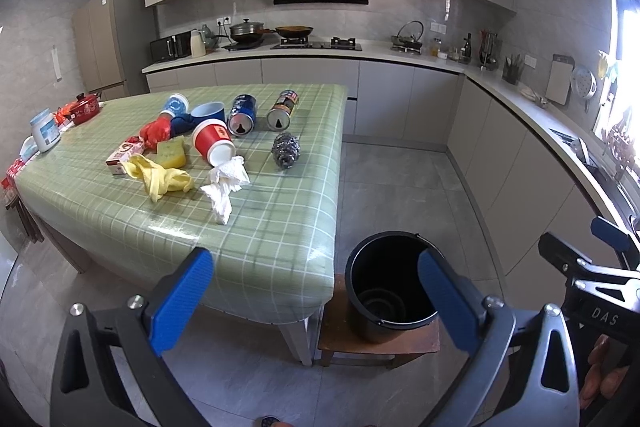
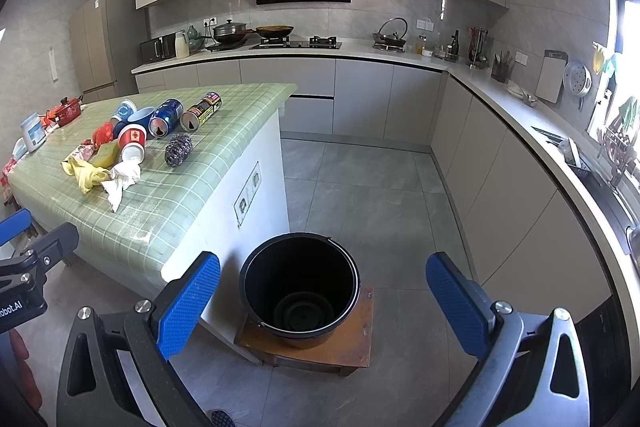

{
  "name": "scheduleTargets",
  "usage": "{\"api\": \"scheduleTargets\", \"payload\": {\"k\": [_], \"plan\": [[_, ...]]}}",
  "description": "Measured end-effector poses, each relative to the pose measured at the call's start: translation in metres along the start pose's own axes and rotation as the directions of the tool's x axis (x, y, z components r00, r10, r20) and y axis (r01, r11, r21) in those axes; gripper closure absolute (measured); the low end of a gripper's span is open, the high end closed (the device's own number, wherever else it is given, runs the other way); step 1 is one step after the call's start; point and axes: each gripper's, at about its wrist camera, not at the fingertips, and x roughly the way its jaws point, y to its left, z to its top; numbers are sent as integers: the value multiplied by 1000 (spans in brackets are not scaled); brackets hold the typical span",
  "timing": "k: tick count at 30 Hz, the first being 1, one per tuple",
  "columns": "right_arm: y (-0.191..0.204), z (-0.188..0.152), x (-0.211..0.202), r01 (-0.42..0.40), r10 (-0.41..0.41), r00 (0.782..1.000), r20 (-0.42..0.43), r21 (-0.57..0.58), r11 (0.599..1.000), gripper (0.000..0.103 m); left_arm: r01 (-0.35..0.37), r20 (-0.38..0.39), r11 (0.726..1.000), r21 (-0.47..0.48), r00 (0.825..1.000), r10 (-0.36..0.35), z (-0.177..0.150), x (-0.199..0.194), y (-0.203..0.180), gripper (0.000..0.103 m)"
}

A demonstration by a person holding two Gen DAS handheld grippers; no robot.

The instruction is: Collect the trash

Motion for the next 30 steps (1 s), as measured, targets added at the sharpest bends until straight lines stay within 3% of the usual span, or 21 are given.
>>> {"api": "scheduleTargets", "payload": {"k": [30], "plan": [[2,0,8,2,-2,1000,0,9,1000,0,5,-5,1000,-9,1000,-5,-2,6,8,0]]}}
